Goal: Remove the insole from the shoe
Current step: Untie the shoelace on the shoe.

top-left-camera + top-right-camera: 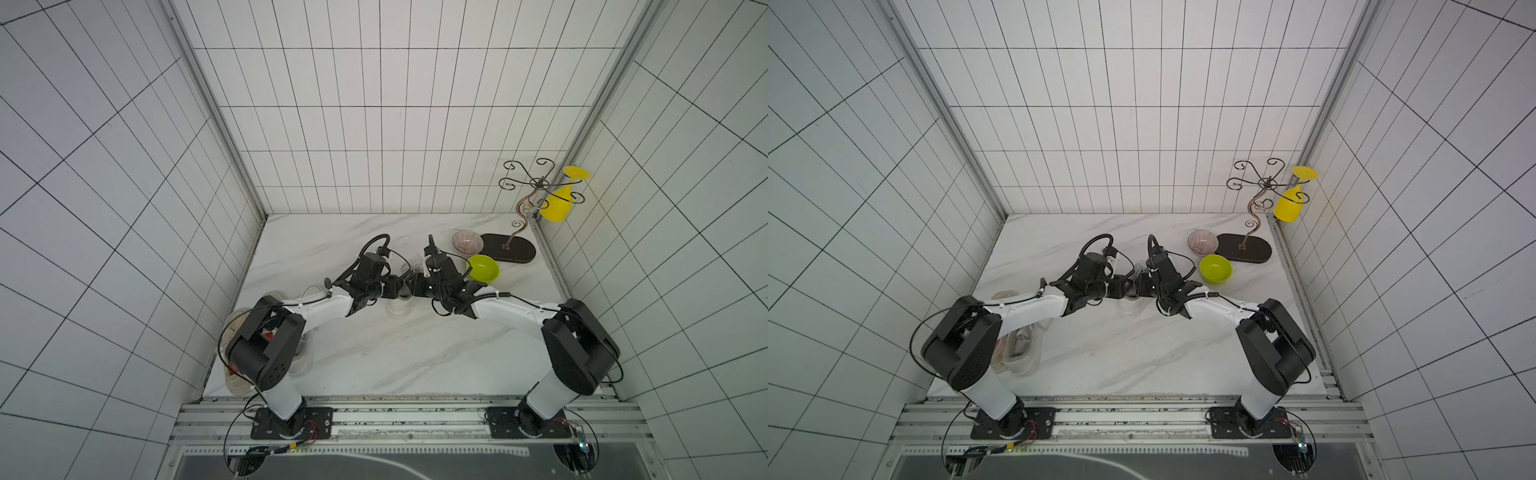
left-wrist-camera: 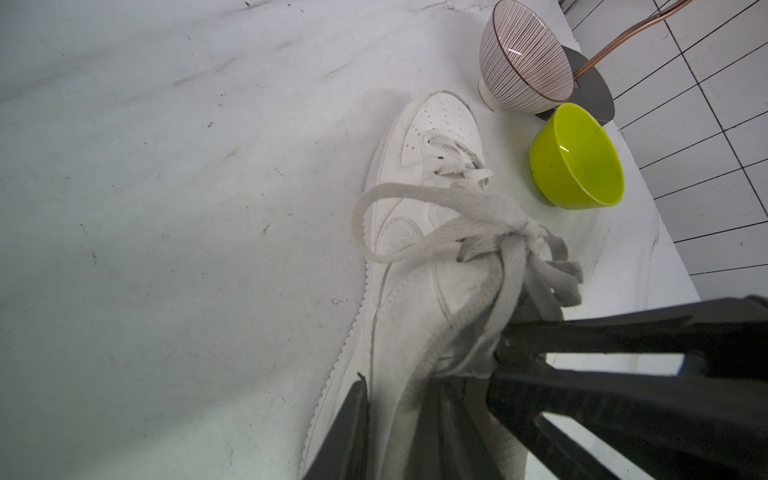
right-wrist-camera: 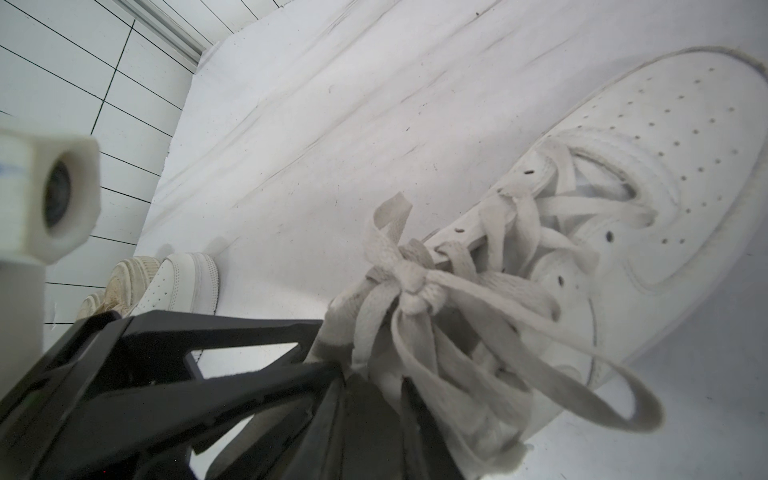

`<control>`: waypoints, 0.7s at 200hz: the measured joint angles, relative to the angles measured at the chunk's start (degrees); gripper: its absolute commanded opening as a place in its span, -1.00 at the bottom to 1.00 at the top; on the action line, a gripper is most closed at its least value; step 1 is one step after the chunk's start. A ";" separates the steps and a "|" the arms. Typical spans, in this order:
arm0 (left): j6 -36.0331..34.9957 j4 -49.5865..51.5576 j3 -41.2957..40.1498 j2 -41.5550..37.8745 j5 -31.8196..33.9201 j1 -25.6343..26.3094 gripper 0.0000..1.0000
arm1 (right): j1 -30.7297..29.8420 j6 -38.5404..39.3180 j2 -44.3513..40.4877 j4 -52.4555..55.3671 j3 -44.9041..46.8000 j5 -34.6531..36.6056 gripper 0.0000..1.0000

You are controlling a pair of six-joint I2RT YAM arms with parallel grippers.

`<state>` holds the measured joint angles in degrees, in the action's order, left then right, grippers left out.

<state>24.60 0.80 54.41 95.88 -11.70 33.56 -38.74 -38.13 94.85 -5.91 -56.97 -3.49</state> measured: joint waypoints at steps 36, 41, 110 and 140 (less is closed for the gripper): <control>0.00 0.00 0.00 0.00 -0.02 0.02 -0.46 | 0.00 0.02 1.66 -0.85 -1.84 0.35 -0.50; 0.00 0.00 0.00 0.00 -0.02 0.04 -0.47 | 0.00 0.02 1.88 -1.03 -1.99 0.39 -0.49; 0.02 0.00 0.00 0.00 0.09 0.11 -0.48 | -0.07 1.33 4.09 -0.83 -3.87 1.40 -0.80; 0.17 0.15 0.15 0.17 0.72 0.20 -0.37 | -0.33 2.58 3.85 -0.66 -3.87 1.46 -0.95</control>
<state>24.77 0.95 54.57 96.05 -10.98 33.76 -39.07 -35.55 98.70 -6.57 -60.84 -2.02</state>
